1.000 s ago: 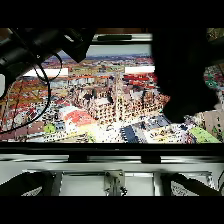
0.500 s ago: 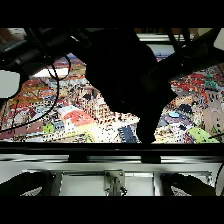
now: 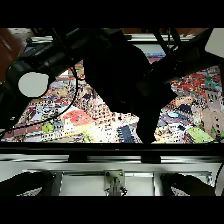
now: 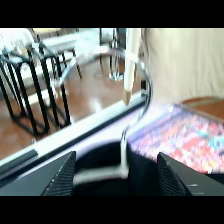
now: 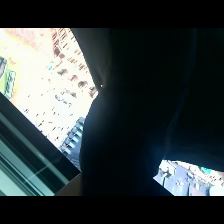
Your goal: Fold the shirts.
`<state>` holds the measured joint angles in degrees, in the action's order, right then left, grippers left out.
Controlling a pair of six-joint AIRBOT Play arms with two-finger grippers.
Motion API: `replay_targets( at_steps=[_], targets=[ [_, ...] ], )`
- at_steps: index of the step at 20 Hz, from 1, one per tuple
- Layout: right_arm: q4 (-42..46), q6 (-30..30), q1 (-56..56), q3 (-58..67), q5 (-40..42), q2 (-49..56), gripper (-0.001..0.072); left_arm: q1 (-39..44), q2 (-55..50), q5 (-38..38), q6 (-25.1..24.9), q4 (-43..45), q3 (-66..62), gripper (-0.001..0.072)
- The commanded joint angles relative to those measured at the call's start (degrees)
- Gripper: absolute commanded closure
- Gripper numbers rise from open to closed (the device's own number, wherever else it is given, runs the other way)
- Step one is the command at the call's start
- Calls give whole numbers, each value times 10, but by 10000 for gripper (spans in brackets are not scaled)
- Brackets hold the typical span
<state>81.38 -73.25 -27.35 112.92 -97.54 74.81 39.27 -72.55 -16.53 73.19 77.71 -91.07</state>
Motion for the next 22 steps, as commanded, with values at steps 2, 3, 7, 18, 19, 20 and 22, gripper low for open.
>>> replay_targets(
  at_steps=[2, 3, 7, 18, 19, 20, 22],
  targets=[
    [0, 2, -1, 0, -2, 0, 661, 2, -17, 86, 29, -2, 0, 122],
    [-1, 2, -1, 0, -2, 0, 661, 2, -22, 101, 58, -2, 0, 122],
    [0, 2, -1, 0, -3, 0, 660, 10, -39, 114, 107, -2, 0, 352],
    [-16, 3, -1, 0, 29, -24, 211, -25, -20, 114, 98, -1, -1, 665],
    [-23, 3, -1, 0, 43, -34, 211, -32, -15, 114, 99, -1, -1, 665],
    [-35, 2, -1, 0, 53, -43, 211, -37, -11, 114, 101, -1, -1, 665],
    [-48, -5, -1, 0, 61, -56, 281, -42, -9, 114, 101, -2, -1, 665]
  ],
)
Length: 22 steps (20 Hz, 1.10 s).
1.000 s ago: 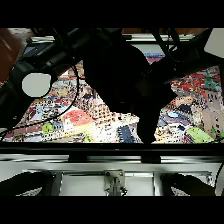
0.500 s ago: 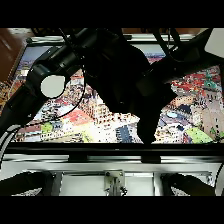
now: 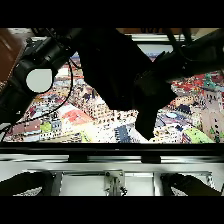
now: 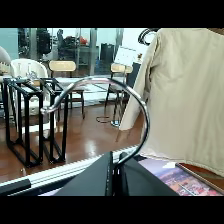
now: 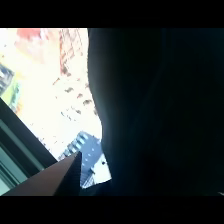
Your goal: Fold the shirts.
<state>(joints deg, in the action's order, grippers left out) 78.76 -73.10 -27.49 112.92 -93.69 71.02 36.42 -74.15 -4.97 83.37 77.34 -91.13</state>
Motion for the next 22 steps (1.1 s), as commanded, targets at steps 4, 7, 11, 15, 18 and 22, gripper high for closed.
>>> replay_targets(
  at_steps=[4, 7, 11, 15, 18, 22],
  targets=[
    [-24, -7, 0, 0, 54, -19, 360, -9, 7, -2, 34, 2, 0, 665],
    [-24, -7, 0, 0, 96, -16, 335, -7, 7, -2, 35, 2, 0, 665],
    [-24, -7, 0, 0, 102, 2, 340, -7, 9, -2, 35, 2, 0, 665],
    [-32, 14, 0, 0, 111, 10, 660, -7, 14, -2, 35, 2, 0, 664],
    [-56, 31, 0, 0, 162, 2, 663, -14, 13, -17, 32, 3, 0, 568],
    [-57, 31, 0, 0, 224, -12, 665, -24, 14, -61, 33, 3, 0, 289]
  ],
)
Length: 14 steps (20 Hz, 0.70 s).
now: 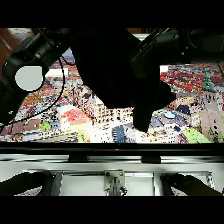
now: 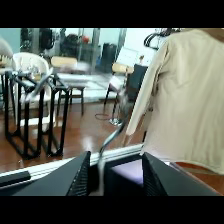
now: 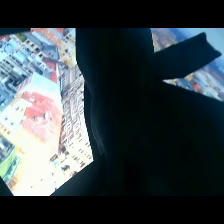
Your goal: Fold the shirts.
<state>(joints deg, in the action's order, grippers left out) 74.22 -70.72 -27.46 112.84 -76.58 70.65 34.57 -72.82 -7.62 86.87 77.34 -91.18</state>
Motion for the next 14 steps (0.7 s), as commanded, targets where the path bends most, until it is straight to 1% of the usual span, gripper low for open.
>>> replay_targets(
  at_steps=[1, 2, 3, 4, 7, 10, 12, 13, 14],
  targets=[
    [-10, 7, 0, 1, 54, -8, 666, -5, 0, -34, -2, 3, 0, 289],
    [-4, 6, 0, 1, 54, -8, 666, -5, 2, -34, -2, 3, 0, 288],
    [3, 3, 0, 1, 54, -8, 666, -5, 4, -33, -2, 3, 0, 194],
    [11, -1, 0, 1, 54, -8, 666, -5, 8, -33, -2, 3, 0, -13],
    [48, -18, 0, 1, 60, -8, 666, -5, 27, -35, -2, 2, 0, -11],
    [123, -67, 0, 1, 78, -8, 666, 0, 62, -28, -2, 2, 0, -11],
    [213, -120, 0, 1, 97, -9, 665, 10, 89, -23, -3, 3, 0, -11],
    [273, -157, 0, 1, 103, -10, 666, 15, 103, -23, -4, 3, 0, -11],
    [335, -194, 7, 1, 102, -13, 666, 19, 116, -25, -16, 3, 0, -11]
  ],
)
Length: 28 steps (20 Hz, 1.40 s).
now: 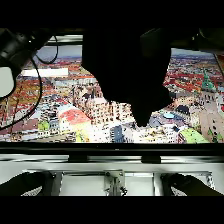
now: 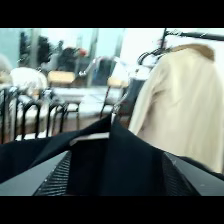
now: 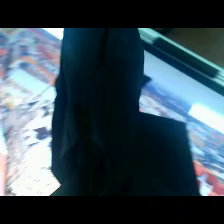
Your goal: Fold the shirts.
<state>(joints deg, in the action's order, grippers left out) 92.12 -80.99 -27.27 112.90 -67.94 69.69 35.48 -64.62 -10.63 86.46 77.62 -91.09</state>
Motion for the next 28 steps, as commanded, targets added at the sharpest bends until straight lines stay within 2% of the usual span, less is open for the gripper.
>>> replay_targets(
  at_steps=[1, 3, 8, 11, 14, 21, 24, 28],
  targets=[
    [192, -115, 20, 4, 9, -8, 666, 13, 44, 2, -25, 0, 0, -11],
    [219, -146, 83, 27, 0, -17, 666, 14, 59, -13, -47, 0, 0, -11],
    [224, -146, 313, 65, -6, -63, 666, 12, 62, -76, -50, 0, 0, -10],
    [224, -137, 462, 65, -8, -82, 665, 12, 62, -81, -50, 11, 2, -10],
    [184, -145, 572, 65, -10, -85, 665, 12, 62, -81, -50, 11, 2, -10],
    [164, -206, 679, 65, 113, -44, 664, 1, 62, -85, -50, 22, 2, -10],
    [167, -205, 702, 65, 152, -21, 664, 1, 62, -125, -50, 31, 2, -10],
    [170, -204, 732, 65, 157, 10, 664, 1, 62, -181, -50, 39, 2, -10]
  ],
)
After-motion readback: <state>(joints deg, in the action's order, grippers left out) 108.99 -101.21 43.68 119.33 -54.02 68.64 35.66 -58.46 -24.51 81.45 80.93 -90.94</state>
